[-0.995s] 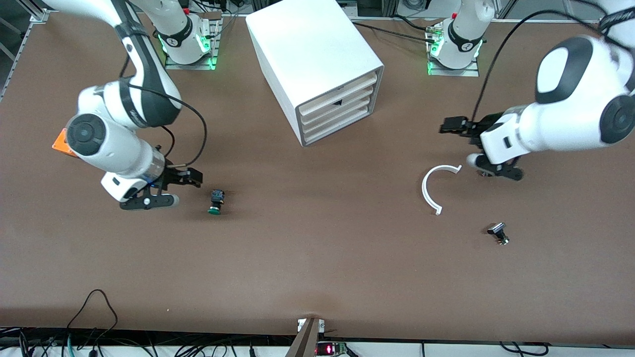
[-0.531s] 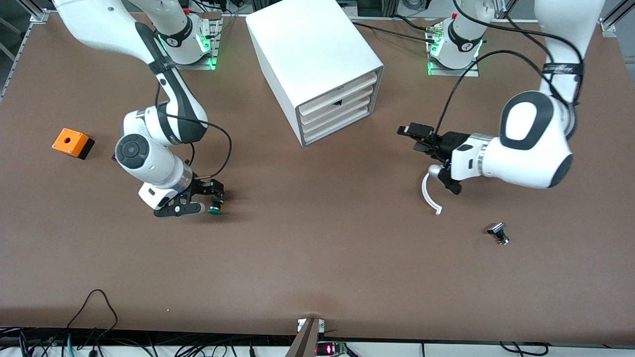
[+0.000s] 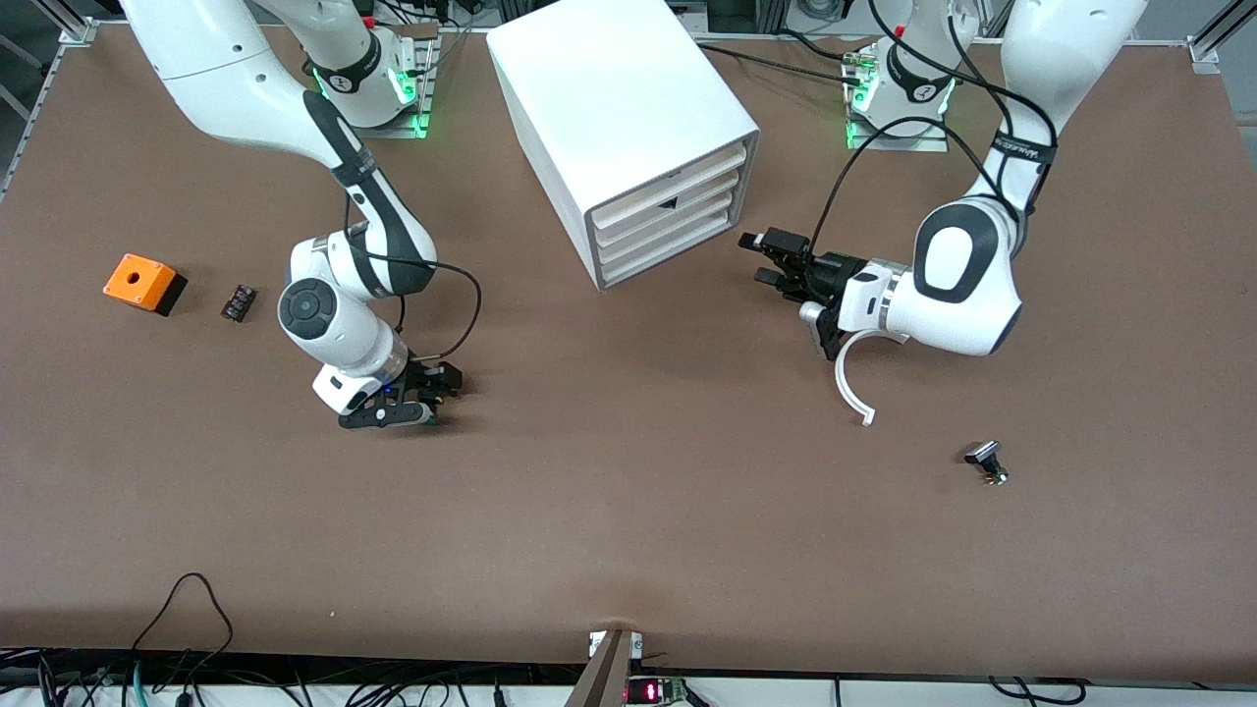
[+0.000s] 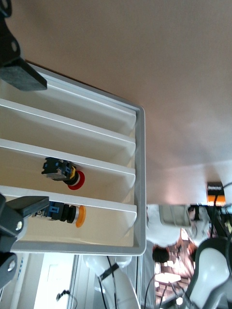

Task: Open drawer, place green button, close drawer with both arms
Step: 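Grip the drawer front with the left gripper while the right gripper lifts the button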

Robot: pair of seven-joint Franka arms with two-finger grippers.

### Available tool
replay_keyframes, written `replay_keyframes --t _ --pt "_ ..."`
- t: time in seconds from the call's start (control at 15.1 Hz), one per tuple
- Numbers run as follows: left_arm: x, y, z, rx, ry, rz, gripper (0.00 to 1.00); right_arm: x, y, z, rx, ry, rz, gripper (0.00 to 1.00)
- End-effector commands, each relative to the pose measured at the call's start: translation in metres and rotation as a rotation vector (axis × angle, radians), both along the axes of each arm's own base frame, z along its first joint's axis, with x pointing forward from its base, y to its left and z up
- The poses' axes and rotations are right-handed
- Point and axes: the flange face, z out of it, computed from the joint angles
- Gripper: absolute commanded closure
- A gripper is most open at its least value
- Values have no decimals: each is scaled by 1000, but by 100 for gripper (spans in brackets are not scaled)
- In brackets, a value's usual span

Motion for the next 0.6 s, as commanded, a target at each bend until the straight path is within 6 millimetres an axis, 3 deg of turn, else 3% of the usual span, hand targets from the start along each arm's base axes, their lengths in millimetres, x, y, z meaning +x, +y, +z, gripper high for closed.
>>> replay_keyframes --t 0.0,0.13,0.33,0.4,0.53 --pt "-29 -18 -45 -121 -9 26 6 -3 4 3 6 -8 -6 29" --pt "-45 -21 -74 -162 8 32 8 -3 5 3 8 -9 -5 56" --pt "-59 -30 -102 -226 -21 19 19 -3 5 3 9 -9 -6 93" --pt "-62 -30 -109 -230 -18 17 20 -3 5 4 9 -11 -8 100" --pt "-68 -35 -119 -240 -2 18 24 0 5 12 13 -23 -11 100"
